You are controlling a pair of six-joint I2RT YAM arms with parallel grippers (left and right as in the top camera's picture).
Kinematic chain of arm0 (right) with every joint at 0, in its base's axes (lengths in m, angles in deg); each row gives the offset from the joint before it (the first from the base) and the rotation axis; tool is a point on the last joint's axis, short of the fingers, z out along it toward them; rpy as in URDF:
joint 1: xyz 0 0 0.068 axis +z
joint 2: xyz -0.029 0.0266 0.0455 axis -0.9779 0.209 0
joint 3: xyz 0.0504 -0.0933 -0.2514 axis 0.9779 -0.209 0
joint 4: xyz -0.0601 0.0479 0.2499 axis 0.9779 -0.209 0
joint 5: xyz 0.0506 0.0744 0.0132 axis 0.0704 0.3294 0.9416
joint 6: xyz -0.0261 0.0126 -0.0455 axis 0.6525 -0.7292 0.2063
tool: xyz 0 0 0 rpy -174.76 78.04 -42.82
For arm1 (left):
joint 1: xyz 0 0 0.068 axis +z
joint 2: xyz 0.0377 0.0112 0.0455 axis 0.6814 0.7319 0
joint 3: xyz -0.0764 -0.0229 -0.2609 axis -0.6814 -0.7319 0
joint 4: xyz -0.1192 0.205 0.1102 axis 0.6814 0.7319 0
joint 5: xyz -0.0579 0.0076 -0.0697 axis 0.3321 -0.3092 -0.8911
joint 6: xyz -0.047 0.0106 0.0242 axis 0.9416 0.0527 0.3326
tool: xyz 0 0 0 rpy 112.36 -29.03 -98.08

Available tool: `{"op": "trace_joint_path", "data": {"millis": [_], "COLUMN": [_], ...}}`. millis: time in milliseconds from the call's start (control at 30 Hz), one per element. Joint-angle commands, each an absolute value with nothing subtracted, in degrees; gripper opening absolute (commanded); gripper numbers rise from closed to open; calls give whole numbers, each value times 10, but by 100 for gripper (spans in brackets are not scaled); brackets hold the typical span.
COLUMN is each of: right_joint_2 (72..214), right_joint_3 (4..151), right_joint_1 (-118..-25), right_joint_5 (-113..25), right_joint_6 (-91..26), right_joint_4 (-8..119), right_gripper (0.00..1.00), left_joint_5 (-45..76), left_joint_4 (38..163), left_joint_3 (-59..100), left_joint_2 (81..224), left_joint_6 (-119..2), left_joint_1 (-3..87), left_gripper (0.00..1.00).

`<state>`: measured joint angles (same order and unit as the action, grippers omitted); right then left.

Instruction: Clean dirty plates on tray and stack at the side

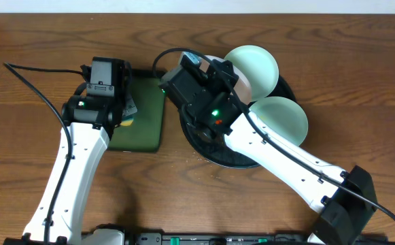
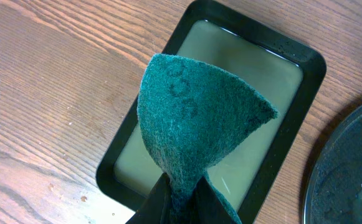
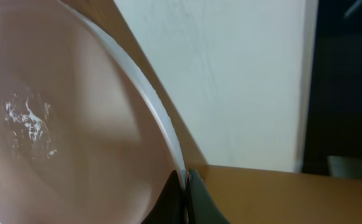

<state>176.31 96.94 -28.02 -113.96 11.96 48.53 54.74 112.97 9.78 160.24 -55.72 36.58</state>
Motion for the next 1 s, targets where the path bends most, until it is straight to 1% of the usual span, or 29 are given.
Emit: {"op": "trace_joint_path", "data": {"millis": [0,200,267,333,367,400,433,500,633,700,900,967], "right_joint_2": [1748,1748,1748,1749,1749,1752,1756,1765,1768,1766,1767,1769], "right_joint_3": [969,969,969,968,967,966,965,965,966,966,965,965], "right_joint_1": [-280,-280,-282,-290,-304,-316,-332,-368,-444,-493,-677,-737], "right_joint_5": [-1189,-1188,-1170,-1097,-986,-920,-852,-781,-723,-678,-444,-396], "right_joint_6": [160,159,135,59,18,15,14,-23,-126,-155,-162,-164], "right_joint_4": [487,487,487,471,442,429,416,405,394,390,376,373], "right_gripper": [1,1,1,1,1,1,1,1,1,1,1,2], "left_joint_5": [544,538,538,538,538,538,538,538,538,538,538,538], "left_joint_4": [1131,1131,1131,1131,1132,1133,1136,1136,1138,1138,1138,1138], "left_joint_3": [93,93,93,93,93,93,93,93,93,93,93,93], "left_joint_2": [1607,1607,1607,1607,1607,1607,1607,1607,1607,1607,1607,1607], "left_joint_6": [-565,-565,-565,-565,-565,-565,-565,-565,-565,-565,-565,-565], "left_joint_1": [369,369,369,369,369,369,369,369,369,369,369,369], "left_gripper": [7,8,8,8,7,7,8,8,7,8,8,8]}}
